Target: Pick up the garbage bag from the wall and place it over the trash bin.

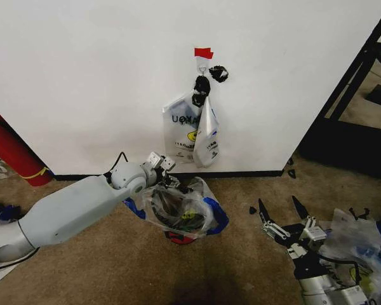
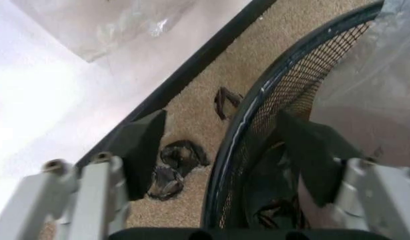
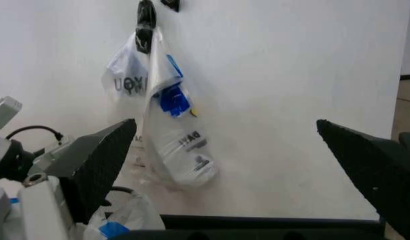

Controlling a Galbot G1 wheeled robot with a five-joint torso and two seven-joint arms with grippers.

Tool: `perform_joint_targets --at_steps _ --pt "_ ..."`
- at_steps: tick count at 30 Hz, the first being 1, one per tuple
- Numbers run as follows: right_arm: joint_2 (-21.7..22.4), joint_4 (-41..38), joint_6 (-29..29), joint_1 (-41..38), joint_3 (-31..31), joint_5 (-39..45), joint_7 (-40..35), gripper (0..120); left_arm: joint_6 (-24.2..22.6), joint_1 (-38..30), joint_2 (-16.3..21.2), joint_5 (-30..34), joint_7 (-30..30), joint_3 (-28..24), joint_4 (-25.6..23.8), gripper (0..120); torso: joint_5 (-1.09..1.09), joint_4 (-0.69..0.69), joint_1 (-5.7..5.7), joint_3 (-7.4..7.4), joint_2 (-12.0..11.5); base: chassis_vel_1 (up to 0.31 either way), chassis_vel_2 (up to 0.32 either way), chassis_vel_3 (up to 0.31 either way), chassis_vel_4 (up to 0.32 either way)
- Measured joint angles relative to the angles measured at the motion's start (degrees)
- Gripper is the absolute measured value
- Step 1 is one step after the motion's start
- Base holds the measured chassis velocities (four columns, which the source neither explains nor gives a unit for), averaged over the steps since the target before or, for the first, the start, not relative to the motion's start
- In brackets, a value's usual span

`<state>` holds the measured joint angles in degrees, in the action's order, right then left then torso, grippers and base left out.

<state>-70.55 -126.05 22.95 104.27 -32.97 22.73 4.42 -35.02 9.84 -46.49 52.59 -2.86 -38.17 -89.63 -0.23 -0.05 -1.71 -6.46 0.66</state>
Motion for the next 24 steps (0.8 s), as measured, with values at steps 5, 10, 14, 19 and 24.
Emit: perform_joint_targets --at_steps 5,10,14,19,24 --pt "-0.02 0.11 0.06 0.0 0.18 0.01 -0.04 100 0.01 -0.01 -0.32 1.18 -0.02 0.01 0.19 49 0.0 -0.01 0.0 0.0 0.0 0.0 0.0 0.0 0.0" --pt "-0.08 0.22 0.06 -0.01 0.39 -0.04 -0.23 100 -0.13 -0.21 -1.01 3.87 -0.12 -0.28 0.48 27 0.01 0.0 0.0 0.01 0.0 0.0 0.0 0.0 0.0" --pt "-0.05 0.33 0.06 0.02 0.38 -0.02 -0.35 100 -0.03 0.24 -1.46 6.31 -1.57 0.2 0.61 17 0.0 -0.02 0.0 0.01 0.0 0.0 0.0 0.0 0.0" --pt "-0.05 0.47 -0.11 -0.14 0.4 0.01 -0.56 100 -0.05 2.15 -0.92 10.85 -4.97 2.88 -1.4 5 -0.01 -0.05 0.0 0.0 0.0 0.0 0.0 0.0 0.0" --pt "0.03 0.9 -1.33 -1.02 0.86 0.16 -1.3 100 -0.74 8.99 2.65 19.67 -15.71 9.74 -10.01 3 0.0 0.01 0.0 0.0 0.0 0.0 0.0 0.0 0.0"
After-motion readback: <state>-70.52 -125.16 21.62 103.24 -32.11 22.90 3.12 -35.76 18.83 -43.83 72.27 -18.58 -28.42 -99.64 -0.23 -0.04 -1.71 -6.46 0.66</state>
